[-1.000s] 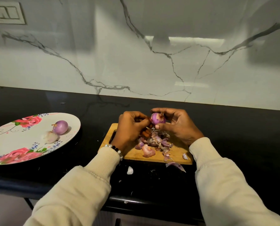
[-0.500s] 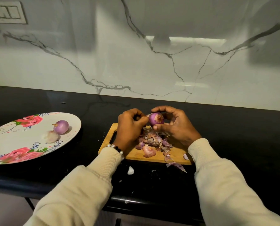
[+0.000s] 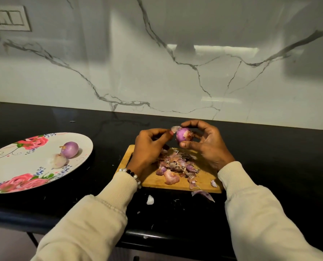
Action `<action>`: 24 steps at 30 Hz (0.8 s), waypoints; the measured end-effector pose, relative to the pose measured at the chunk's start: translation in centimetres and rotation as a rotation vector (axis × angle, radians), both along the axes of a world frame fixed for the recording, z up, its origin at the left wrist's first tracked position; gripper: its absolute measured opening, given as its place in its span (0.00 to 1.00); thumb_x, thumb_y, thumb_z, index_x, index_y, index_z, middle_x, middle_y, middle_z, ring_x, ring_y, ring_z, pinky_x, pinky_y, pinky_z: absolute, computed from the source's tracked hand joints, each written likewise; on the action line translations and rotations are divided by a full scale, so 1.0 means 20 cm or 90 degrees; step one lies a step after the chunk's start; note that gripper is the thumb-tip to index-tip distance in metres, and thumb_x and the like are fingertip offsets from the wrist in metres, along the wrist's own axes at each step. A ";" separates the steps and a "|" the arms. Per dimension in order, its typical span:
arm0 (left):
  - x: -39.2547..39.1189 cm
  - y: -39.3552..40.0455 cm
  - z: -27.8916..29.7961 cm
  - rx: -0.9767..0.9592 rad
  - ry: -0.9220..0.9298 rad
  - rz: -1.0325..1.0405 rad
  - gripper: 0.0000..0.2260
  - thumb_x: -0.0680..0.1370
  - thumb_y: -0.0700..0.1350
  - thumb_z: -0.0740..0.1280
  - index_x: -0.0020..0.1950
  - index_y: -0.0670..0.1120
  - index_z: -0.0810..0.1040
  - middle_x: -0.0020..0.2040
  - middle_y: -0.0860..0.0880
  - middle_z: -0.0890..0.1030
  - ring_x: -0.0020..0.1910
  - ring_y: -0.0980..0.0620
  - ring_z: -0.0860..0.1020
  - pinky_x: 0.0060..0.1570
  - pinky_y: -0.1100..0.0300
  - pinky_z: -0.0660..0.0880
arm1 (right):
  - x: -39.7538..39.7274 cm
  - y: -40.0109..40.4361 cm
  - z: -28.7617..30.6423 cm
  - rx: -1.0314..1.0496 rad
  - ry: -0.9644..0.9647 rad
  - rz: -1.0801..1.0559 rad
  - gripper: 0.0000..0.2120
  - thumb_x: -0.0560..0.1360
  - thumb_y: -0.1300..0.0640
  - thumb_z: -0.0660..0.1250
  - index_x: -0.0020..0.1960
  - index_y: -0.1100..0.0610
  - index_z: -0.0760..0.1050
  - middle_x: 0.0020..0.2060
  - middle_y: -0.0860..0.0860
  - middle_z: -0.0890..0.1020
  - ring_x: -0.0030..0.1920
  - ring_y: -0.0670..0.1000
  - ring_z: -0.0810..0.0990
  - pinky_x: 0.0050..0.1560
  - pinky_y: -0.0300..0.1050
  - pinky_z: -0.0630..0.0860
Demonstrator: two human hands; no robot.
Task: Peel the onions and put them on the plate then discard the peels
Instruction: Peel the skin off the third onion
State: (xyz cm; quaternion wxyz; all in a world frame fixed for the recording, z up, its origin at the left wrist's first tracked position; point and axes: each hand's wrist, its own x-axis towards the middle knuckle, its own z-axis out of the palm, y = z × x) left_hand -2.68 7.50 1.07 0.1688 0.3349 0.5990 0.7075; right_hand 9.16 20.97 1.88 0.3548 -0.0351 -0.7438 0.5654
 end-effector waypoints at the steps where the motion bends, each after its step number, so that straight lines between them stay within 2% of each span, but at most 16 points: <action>1: 0.02 -0.01 0.02 0.002 -0.018 -0.049 0.07 0.76 0.44 0.71 0.52 0.43 0.85 0.44 0.44 0.85 0.35 0.49 0.79 0.37 0.51 0.78 | 0.00 0.00 0.00 0.007 -0.006 -0.001 0.23 0.62 0.69 0.79 0.54 0.52 0.80 0.55 0.51 0.82 0.59 0.54 0.80 0.57 0.51 0.80; 4: 0.04 -0.02 0.02 -0.021 -0.001 -0.084 0.07 0.77 0.41 0.70 0.53 0.40 0.84 0.43 0.41 0.85 0.32 0.49 0.78 0.28 0.57 0.73 | 0.00 -0.01 0.00 0.018 -0.030 0.008 0.23 0.64 0.72 0.77 0.54 0.53 0.80 0.55 0.51 0.82 0.59 0.52 0.80 0.53 0.47 0.81; 6: 0.04 -0.02 0.01 -0.023 -0.003 -0.075 0.06 0.77 0.39 0.69 0.51 0.38 0.84 0.42 0.38 0.84 0.31 0.48 0.78 0.29 0.56 0.73 | 0.00 -0.01 0.00 0.022 -0.043 0.011 0.23 0.65 0.72 0.77 0.54 0.54 0.80 0.54 0.51 0.82 0.59 0.52 0.80 0.53 0.45 0.81; 8: 0.03 -0.01 0.01 -0.018 -0.002 -0.062 0.06 0.77 0.37 0.69 0.50 0.37 0.84 0.39 0.36 0.84 0.31 0.46 0.78 0.31 0.54 0.74 | -0.01 -0.01 -0.01 0.014 -0.046 0.008 0.23 0.64 0.72 0.77 0.54 0.54 0.80 0.54 0.52 0.83 0.59 0.53 0.81 0.55 0.50 0.81; 11: 0.02 0.00 -0.01 -0.013 0.014 -0.041 0.05 0.78 0.35 0.68 0.48 0.37 0.84 0.35 0.37 0.82 0.26 0.49 0.76 0.28 0.57 0.75 | -0.01 -0.01 -0.02 0.010 -0.047 0.000 0.23 0.64 0.71 0.78 0.54 0.53 0.81 0.54 0.51 0.83 0.59 0.54 0.81 0.59 0.58 0.80; 16: 0.02 0.00 -0.02 -0.017 0.030 -0.001 0.05 0.78 0.34 0.67 0.47 0.37 0.83 0.36 0.41 0.83 0.27 0.50 0.77 0.27 0.58 0.75 | -0.01 -0.02 -0.02 0.030 -0.052 -0.009 0.23 0.64 0.69 0.79 0.54 0.53 0.80 0.54 0.50 0.83 0.58 0.52 0.81 0.61 0.58 0.79; 22: -0.01 0.02 -0.03 -0.054 0.034 0.087 0.07 0.79 0.38 0.67 0.43 0.38 0.82 0.36 0.41 0.82 0.27 0.50 0.77 0.27 0.58 0.74 | -0.01 -0.02 0.00 -0.005 -0.019 -0.008 0.24 0.64 0.70 0.78 0.56 0.54 0.80 0.55 0.49 0.83 0.59 0.52 0.81 0.61 0.57 0.78; 24: -0.04 0.03 -0.03 -0.113 0.076 0.157 0.08 0.79 0.42 0.68 0.42 0.41 0.83 0.37 0.44 0.83 0.31 0.49 0.80 0.31 0.55 0.79 | 0.00 -0.01 0.00 -0.032 0.002 -0.004 0.24 0.65 0.70 0.77 0.57 0.54 0.79 0.55 0.49 0.83 0.60 0.54 0.80 0.61 0.57 0.79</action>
